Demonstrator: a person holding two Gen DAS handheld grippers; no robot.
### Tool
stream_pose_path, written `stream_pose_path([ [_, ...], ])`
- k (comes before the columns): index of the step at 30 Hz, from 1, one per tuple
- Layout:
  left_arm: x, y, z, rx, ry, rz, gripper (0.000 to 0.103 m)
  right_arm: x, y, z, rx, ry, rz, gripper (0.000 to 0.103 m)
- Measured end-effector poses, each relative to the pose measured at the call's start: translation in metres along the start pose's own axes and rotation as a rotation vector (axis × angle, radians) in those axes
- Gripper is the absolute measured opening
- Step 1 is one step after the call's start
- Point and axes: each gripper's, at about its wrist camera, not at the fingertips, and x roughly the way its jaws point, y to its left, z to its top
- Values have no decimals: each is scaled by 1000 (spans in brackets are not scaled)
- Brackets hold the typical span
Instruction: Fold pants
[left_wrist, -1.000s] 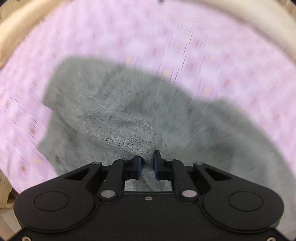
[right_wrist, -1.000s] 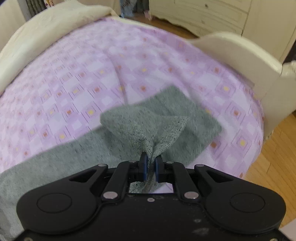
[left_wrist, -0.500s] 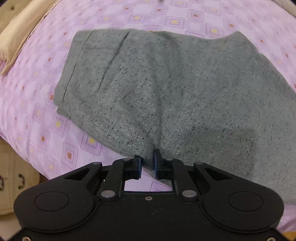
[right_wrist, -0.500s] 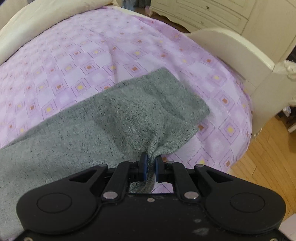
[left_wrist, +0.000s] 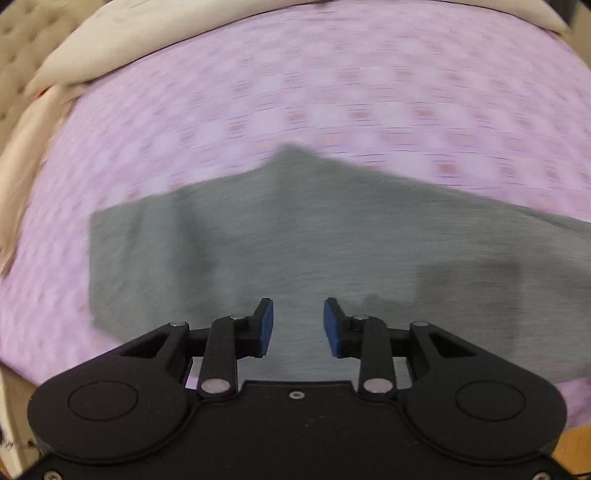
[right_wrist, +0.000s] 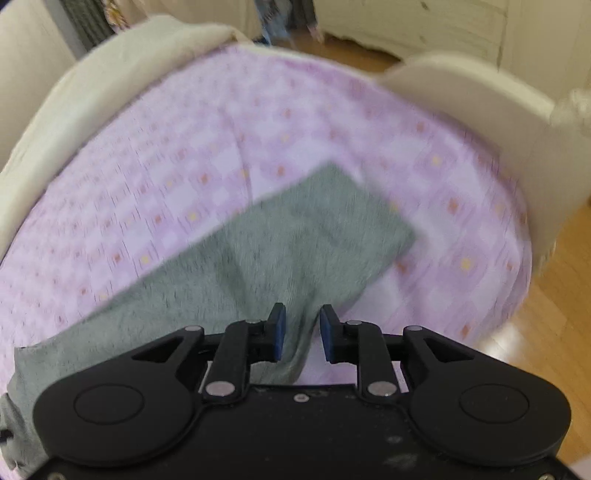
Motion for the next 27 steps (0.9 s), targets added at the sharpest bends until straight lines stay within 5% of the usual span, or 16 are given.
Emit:
stream_pose_path([
  [5, 10, -23, -10, -60, 67, -4, 42, 5, -11, 38, -76, -36, 61, 26],
  [9, 17, -22, -31, -67, 135, 44, 41, 49, -15, 65, -144, 75, 173, 32],
  [12, 19, -27, -34, -60, 166, 23, 41, 91, -10, 78, -243, 124, 166, 32],
  [16, 15, -44, -33, -12, 149, 25, 41, 123, -5, 87, -308, 232, 240, 34],
  [20, 6, -65, -32, 15, 127, 1, 42, 127, 2, 83, -376, 240, 284, 34],
  [21, 6, -71, -30, 23, 124, -2, 42, 126, 5, 82, -401, 237, 295, 25],
  [22, 5, -75, -28, 30, 121, -3, 42, 124, 8, 82, -427, 233, 296, 4],
  [27, -10, -93, -18, 89, 70, -31, 42, 91, 4, 99, -431, 91, 280, 4],
])
